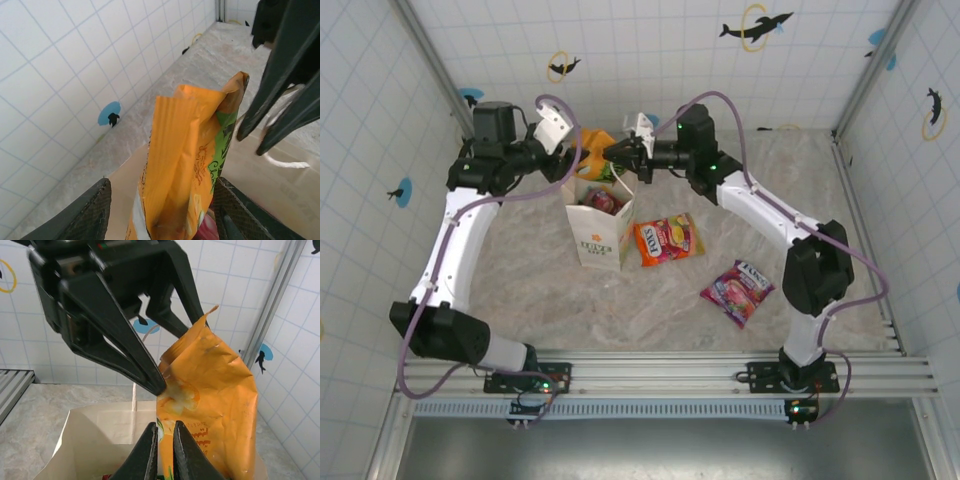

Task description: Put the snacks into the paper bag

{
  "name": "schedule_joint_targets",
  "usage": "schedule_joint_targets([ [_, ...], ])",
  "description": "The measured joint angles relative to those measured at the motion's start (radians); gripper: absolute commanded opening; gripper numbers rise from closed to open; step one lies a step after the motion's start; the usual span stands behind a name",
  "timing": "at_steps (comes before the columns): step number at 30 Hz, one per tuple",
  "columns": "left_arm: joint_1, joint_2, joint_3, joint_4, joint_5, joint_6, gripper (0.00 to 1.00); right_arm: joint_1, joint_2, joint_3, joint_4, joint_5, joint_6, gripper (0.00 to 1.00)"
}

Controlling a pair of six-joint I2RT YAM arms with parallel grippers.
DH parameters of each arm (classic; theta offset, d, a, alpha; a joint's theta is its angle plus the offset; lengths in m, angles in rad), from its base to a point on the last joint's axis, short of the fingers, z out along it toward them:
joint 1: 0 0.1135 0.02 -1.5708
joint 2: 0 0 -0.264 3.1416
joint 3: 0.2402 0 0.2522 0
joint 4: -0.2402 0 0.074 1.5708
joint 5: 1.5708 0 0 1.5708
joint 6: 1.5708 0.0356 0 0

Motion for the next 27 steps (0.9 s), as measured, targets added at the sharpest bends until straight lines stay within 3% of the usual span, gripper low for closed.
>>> schedule_joint_targets([
  [2, 0.0, 0.018, 0.0, 0.0, 0.003, 0.0, 0.44, 0.0, -0.012, -0.009, 0.007, 0.006, -0.002, 0.16],
  [7, 0.0, 0.035, 0.0, 0.001, 0.008, -0.01, 0.04, 0.0, -0.085, -0.113, 0.068, 0.037, 0.004, 0.19],
  [8, 0.0, 0.035, 0.001, 0.002, 0.008, -0.021, 0.0, 0.0, -0.104, -0.141, 0.085, 0.047, 0.007, 0.2],
  [18, 0.0, -0.086, -0.078, 0.117, -0.058, -0.243, 0.0, 0.0, -0.262, -0.336, 0.23, 0.141, 0.046, 0.22],
  [27, -0.004, -0.119, -0.065, 0.154, -0.126, -0.648, 0.0, 0.004, -0.301, -0.436, 0.27, 0.216, 0.09, 0.23],
])
